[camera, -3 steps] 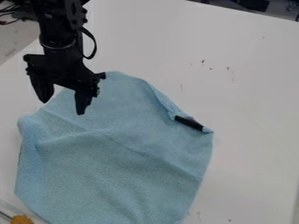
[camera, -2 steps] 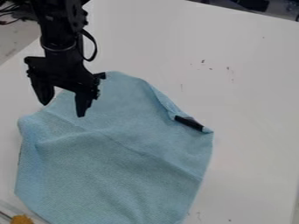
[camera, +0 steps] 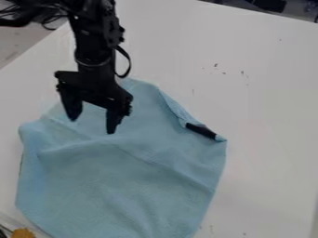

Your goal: Unfold the cloth in the top right

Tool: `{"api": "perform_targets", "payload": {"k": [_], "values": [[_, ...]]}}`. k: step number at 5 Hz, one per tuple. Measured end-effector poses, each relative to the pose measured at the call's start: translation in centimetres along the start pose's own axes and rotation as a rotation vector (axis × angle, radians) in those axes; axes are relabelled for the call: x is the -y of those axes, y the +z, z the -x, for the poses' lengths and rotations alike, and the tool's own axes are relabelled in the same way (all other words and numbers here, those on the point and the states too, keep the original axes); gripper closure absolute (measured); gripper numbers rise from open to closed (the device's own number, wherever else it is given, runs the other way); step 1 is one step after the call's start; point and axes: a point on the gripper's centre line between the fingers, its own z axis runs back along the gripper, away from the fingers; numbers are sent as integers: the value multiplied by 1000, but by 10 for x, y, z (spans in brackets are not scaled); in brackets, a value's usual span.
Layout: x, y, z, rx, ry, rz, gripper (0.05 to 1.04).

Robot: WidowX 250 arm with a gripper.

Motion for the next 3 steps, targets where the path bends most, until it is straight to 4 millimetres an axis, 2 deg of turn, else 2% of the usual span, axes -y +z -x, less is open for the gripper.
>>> {"api": "perform_targets", "payload": {"k": [2,3], "values": [[60,1,-31,37,-86,36,83],[87,-2,-54,24,-154,54,83]]}}
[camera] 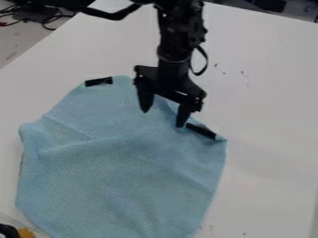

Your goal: Unfold the cloth in the top right

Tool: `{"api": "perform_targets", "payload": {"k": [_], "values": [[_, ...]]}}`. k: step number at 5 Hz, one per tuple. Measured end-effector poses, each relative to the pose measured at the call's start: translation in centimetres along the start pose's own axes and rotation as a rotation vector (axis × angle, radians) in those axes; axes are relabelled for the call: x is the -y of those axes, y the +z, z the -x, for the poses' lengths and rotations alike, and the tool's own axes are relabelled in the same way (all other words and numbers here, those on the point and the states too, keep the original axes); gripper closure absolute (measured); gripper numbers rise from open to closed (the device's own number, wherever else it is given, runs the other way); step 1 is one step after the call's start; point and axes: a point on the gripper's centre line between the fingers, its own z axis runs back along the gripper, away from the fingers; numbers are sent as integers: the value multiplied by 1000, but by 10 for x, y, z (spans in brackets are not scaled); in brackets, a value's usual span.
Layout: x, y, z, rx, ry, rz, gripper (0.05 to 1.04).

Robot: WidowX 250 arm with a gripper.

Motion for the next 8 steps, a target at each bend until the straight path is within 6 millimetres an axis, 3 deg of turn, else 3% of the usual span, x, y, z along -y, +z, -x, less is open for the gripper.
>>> {"api": "perform_targets", "payload": {"k": [1,2,4,6,7,8], "values": [[14,-8,-17,-4,-27,17,83],[20,-19,-22,-22,-13,37,83],[24,-28,-19,-21,29,58,136],[22,-31,-15,-30,39,48,709],[20,-28,-16,-41,28,35,927],[15,-16,-26,-38,39,8,1023]]}}
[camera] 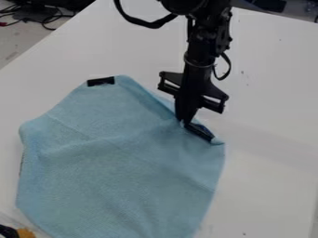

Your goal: Unfold the cloth in the top right

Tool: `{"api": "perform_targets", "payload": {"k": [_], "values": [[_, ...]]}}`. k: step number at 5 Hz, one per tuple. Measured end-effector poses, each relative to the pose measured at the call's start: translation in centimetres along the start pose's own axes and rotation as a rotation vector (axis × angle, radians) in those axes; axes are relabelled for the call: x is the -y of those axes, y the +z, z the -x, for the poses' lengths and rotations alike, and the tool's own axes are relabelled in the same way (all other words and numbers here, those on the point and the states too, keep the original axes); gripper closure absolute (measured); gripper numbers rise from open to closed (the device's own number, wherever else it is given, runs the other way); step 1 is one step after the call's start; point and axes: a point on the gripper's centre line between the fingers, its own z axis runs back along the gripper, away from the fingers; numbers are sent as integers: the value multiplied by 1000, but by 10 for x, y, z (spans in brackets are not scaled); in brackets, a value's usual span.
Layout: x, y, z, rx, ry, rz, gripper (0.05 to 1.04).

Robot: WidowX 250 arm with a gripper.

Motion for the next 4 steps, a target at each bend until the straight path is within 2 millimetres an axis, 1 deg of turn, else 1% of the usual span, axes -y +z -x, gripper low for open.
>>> {"api": "perform_targets", "payload": {"k": [1,2,3,4], "values": [[0,22,-21,40,14,-6,1031],[8,31,-42,56,9,33,1031],[25,13,-55,24,-17,104,1009],[36,-2,-54,0,-18,159,862]]}}
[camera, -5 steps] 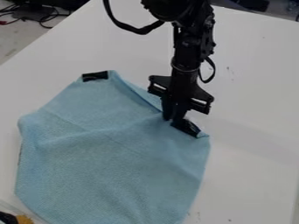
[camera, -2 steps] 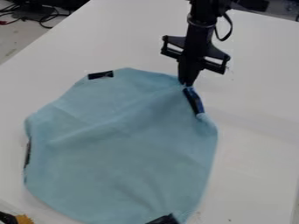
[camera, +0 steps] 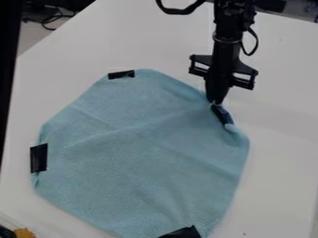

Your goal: Unfold the cloth in the top right

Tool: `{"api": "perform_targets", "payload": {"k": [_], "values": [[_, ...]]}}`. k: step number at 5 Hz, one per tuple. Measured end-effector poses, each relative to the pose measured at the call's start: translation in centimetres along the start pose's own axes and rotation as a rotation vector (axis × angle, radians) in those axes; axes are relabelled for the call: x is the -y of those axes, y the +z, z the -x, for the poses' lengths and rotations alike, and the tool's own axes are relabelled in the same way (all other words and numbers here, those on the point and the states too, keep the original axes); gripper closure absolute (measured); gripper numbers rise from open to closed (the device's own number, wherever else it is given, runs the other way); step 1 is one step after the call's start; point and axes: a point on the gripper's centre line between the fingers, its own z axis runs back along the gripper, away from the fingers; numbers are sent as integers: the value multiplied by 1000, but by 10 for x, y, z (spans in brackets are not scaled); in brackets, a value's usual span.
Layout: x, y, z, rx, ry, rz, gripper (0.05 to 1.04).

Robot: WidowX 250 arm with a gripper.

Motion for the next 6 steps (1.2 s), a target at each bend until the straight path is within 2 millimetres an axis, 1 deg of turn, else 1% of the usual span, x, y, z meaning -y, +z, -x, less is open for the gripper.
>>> {"api": "perform_targets", "payload": {"k": [1,2,3,4,5,6], "values": [[-4,-2,-1,9,26,16,604],[-5,-3,-3,18,37,22,290],[-9,-3,0,2,41,1,83],[-21,24,12,22,91,-72,82],[-33,52,33,65,155,-113,82],[-43,61,45,77,184,-143,82]]}}
